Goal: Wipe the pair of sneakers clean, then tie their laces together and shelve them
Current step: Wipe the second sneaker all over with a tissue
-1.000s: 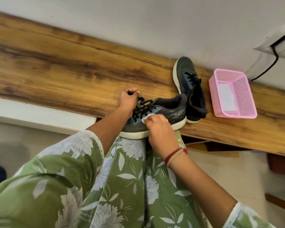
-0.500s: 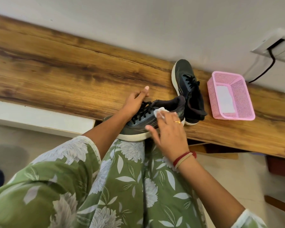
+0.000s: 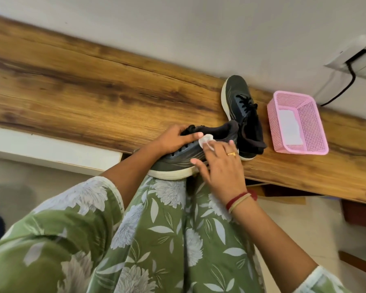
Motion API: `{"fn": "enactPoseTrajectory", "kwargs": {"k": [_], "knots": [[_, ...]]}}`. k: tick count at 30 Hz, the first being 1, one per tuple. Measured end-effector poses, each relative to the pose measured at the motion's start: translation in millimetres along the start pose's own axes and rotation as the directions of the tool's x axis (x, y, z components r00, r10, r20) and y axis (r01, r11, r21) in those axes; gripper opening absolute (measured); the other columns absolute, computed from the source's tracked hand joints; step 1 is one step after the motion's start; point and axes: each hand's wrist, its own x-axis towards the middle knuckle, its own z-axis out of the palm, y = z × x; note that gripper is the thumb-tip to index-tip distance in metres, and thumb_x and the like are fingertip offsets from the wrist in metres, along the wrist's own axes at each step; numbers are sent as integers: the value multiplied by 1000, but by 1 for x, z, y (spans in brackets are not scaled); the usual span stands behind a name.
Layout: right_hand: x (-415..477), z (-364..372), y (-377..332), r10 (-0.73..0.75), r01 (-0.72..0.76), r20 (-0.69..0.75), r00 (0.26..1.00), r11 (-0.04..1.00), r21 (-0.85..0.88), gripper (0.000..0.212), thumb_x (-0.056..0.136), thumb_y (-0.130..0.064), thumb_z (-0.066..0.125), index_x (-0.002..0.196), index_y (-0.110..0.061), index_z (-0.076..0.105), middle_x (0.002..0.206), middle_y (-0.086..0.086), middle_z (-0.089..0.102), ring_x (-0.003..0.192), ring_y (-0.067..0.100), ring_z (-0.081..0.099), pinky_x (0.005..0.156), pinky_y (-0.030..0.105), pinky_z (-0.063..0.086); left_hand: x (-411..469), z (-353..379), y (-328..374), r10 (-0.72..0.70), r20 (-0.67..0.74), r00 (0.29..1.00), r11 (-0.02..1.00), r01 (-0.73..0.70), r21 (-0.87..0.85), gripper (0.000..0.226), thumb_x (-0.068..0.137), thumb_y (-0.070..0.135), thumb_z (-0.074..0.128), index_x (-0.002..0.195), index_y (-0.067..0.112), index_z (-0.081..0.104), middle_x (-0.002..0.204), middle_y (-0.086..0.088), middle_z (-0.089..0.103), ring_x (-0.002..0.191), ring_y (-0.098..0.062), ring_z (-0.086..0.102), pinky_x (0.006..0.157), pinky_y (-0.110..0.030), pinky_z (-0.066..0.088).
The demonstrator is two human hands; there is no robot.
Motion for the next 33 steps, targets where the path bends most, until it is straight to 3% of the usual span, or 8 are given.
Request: {"fn": "enactPoseTrajectory", "kwargs": {"k": [4,7,13,16,21,26,30,33], "knots": [[-13,4,-22,-153,149,86,984,987,60,83,91,-68,15,124,-4,56,117,8,56,112,25,48,108,43,31,0,2,-2,29,-24,999,999,-29,17,17,89,32,64,89,15,68,72,5,65,60,2,57,60,-16,44],[-3,0,-1,-58,58,18,998,998,7,82,92,-65,7,127,-8,54,119,6,57,112,25,50,111,44,26,-1,2,-1,-9,-36,999,1000,9,-6,20,90,35,62,82,16,65,67,4,62,54,0,55,53,-15,42],[-10,0,-19,-132,132,79,988,991,6,82,90,-68,11,125,-9,56,116,4,57,109,23,51,112,46,23,-2,3,-1,-20,-34,999,1000,19,-22,36,93,36,58,96,2,70,80,-7,69,69,-10,61,64,-20,46],[-3,-2,-5,21,-20,12,1000,1000,-6,79,92,-65,7,128,-13,54,116,3,57,109,24,51,113,48,19,-1,2,-2,-32,-54,998,999,32,3,35,93,43,56,87,11,70,76,-9,69,65,-11,61,64,-25,46],[-11,4,-24,-125,126,59,990,992,-13,79,91,-67,14,122,-9,58,111,4,58,105,25,52,111,46,18,0,5,-3,32,-187,982,994,-12,106,22,88,44,63,79,25,67,77,4,63,73,-9,61,69,-26,45],[0,0,-14,49,-49,0,999,998,30,75,93,-64,14,122,-12,58,108,3,58,103,26,52,111,47,18,-1,3,-6,3,-331,944,996,26,84,38,79,52,69,87,15,70,87,1,57,79,-11,58,73,-27,45],[-6,5,-23,-129,130,29,991,990,-46,79,92,-66,13,121,-8,58,110,4,58,104,24,53,112,47,17,-3,3,0,-45,-268,962,993,72,92,39,85,49,65,88,10,70,82,0,61,72,-10,57,65,-23,42],[0,1,-6,41,-42,-24,999,998,-47,77,94,-63,10,126,-11,56,113,3,59,105,25,54,112,48,15,-4,1,1,-115,-212,971,993,117,-3,45,86,50,62,92,6,69,78,-8,70,66,-14,62,63,-27,47]]}}
